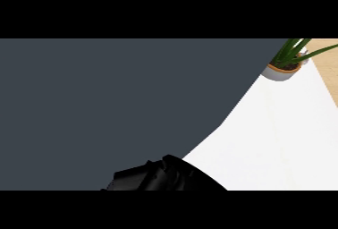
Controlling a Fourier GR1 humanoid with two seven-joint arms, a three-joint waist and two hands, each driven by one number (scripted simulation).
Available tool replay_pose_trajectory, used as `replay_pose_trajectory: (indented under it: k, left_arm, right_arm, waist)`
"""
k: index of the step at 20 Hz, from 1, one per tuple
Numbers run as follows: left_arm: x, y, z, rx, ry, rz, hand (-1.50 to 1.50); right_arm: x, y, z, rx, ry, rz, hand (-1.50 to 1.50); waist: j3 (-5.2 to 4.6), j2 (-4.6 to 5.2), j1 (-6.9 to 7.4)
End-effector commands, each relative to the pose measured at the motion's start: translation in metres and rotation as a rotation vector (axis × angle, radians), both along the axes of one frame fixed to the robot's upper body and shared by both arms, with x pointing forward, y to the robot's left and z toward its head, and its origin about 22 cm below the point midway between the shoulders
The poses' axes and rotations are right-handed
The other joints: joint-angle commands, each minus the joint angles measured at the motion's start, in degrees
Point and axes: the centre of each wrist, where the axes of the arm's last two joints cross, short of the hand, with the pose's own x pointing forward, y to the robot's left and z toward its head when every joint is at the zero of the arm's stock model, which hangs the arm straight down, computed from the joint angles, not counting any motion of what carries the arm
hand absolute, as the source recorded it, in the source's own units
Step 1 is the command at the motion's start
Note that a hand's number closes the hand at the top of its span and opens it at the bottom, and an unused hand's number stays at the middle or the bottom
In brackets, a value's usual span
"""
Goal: Pick up the bottled water, place it into the cabinet and close the cabinet
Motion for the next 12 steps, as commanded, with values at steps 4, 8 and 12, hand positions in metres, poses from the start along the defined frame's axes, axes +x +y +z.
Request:
replay_pose_trajectory:
  k: [4, 8, 12]
  left_arm:
    - [-0.008, 0.002, 0.027, -0.007, -0.007, -0.003, -1.50]
    - [-0.004, 0.007, 0.027, -0.001, -0.025, 0.005, -1.50]
    - [-0.001, 0.015, 0.040, 0.015, -0.034, -0.005, -1.50]
  right_arm:
    - [0.031, 0.059, 0.013, 0.037, 0.076, -0.120, 1.50]
    - [0.052, 0.074, 0.015, -0.005, 0.060, 0.018, 1.50]
    - [0.056, 0.079, 0.007, -0.112, 0.126, 0.250, 1.50]
  waist:
    - [0.12, 0.70, 1.13]
    - [0.14, 0.96, -0.11]
    - [0.15, 1.23, 0.36]
